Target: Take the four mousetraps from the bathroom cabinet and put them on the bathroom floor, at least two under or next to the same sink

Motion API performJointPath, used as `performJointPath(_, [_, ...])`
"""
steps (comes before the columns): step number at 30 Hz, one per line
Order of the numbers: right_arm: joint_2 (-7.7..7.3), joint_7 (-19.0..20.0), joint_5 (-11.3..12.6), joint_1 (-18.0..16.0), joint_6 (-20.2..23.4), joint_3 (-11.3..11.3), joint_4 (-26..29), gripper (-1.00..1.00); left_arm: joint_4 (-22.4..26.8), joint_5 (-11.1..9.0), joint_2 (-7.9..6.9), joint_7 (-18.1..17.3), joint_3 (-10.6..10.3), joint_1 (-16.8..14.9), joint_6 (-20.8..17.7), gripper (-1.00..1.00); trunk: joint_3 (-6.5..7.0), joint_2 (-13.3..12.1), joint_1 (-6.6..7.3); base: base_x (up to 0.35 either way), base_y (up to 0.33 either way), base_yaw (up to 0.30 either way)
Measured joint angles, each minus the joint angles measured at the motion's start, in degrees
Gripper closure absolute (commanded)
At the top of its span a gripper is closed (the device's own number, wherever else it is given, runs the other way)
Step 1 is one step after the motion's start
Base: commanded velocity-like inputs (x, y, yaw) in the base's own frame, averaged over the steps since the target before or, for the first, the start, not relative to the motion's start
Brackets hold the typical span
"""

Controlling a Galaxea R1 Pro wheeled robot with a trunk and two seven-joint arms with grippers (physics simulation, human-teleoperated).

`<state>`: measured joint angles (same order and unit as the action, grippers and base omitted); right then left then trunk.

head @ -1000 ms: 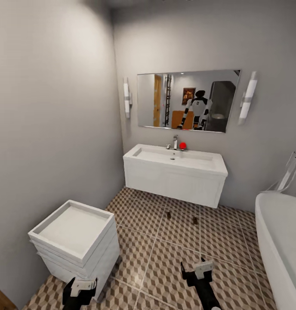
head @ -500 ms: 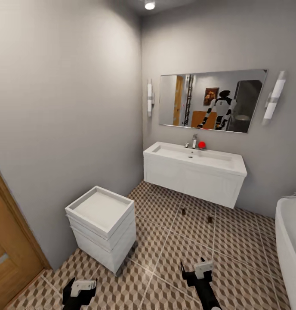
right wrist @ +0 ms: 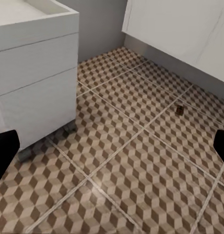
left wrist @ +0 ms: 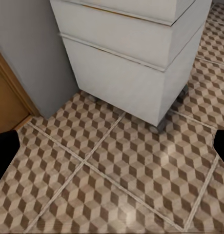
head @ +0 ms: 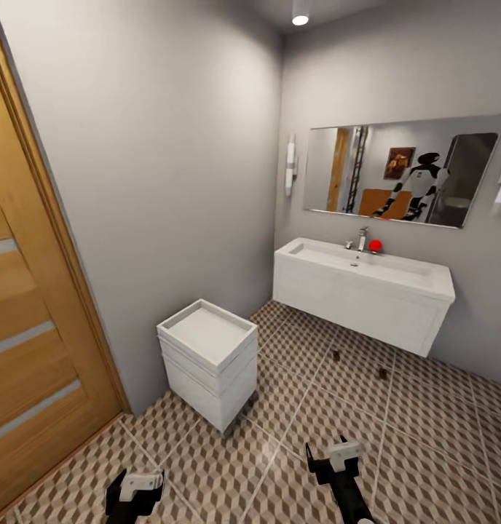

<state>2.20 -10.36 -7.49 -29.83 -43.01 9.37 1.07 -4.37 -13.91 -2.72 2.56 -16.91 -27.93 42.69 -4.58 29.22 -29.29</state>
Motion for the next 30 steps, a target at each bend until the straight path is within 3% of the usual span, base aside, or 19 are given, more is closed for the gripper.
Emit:
performJointPath(17, [0.0, 0.0, 0.0, 0.0, 0.0, 0.0, 0.0, -1.0, 0.0, 0.0, -0.02, 0.0, 0.0, 0.0, 0.0, -1.0, 0.0, 0.0, 0.01, -0.03, 0.0, 0.284])
performJointPath(30, [0.0, 0.0, 0.0, 0.0, 0.0, 0.0, 0.0, -1.0, 0.0, 0.0, -0.03, 0.1, 0.0, 0.0, 0.0, -1.0, 0.0, 0.0, -0.02, -0.233, 0.022, 0.284])
